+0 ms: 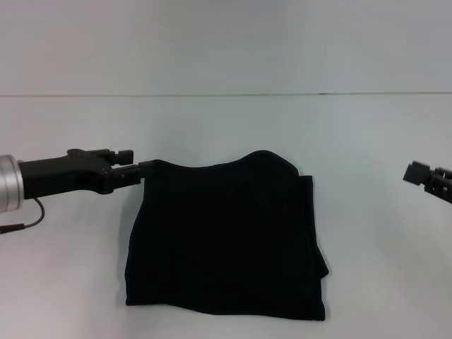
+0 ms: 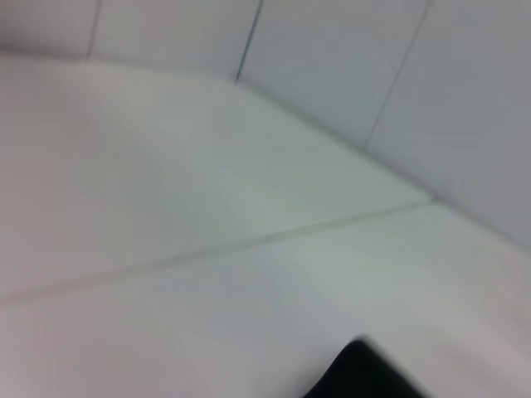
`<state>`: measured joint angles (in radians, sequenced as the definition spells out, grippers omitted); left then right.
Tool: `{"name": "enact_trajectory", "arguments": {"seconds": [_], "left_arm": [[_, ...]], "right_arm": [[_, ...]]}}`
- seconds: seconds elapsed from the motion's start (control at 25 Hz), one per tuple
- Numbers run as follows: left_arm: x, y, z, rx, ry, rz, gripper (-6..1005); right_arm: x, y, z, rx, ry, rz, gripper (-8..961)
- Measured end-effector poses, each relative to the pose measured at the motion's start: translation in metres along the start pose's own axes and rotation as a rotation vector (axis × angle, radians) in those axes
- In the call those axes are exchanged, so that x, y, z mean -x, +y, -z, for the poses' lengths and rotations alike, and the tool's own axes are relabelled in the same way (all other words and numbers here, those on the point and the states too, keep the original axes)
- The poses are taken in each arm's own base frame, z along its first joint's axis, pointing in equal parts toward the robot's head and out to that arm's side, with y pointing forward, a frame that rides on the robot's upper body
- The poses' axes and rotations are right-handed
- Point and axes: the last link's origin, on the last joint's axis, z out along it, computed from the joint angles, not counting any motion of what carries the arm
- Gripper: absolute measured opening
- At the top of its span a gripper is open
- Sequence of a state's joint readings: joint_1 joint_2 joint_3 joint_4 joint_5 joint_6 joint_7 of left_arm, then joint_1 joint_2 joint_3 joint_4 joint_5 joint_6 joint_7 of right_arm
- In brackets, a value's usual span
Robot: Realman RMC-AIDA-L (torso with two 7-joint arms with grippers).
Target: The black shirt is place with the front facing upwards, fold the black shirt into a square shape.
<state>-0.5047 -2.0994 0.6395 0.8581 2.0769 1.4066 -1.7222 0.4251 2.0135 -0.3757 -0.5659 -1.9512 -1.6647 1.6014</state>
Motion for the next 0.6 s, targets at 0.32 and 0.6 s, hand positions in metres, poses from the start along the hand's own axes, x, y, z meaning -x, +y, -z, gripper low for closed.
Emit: {"name": "enact_trajectory", "arguments": {"seconds": [0.32,0.6], "left_arm": [[0.008,0.033,0.003,0.218,0.139,-0.188,584],[0.01,0.055,0.01,0.381,0.161,-0.25,908]], "right_arm": [[0.005,0.013,-0.028,0.08,0.007,0.365,342],[0.004,0.029,-0.068,0.225,0.141,0.491,635]]}}
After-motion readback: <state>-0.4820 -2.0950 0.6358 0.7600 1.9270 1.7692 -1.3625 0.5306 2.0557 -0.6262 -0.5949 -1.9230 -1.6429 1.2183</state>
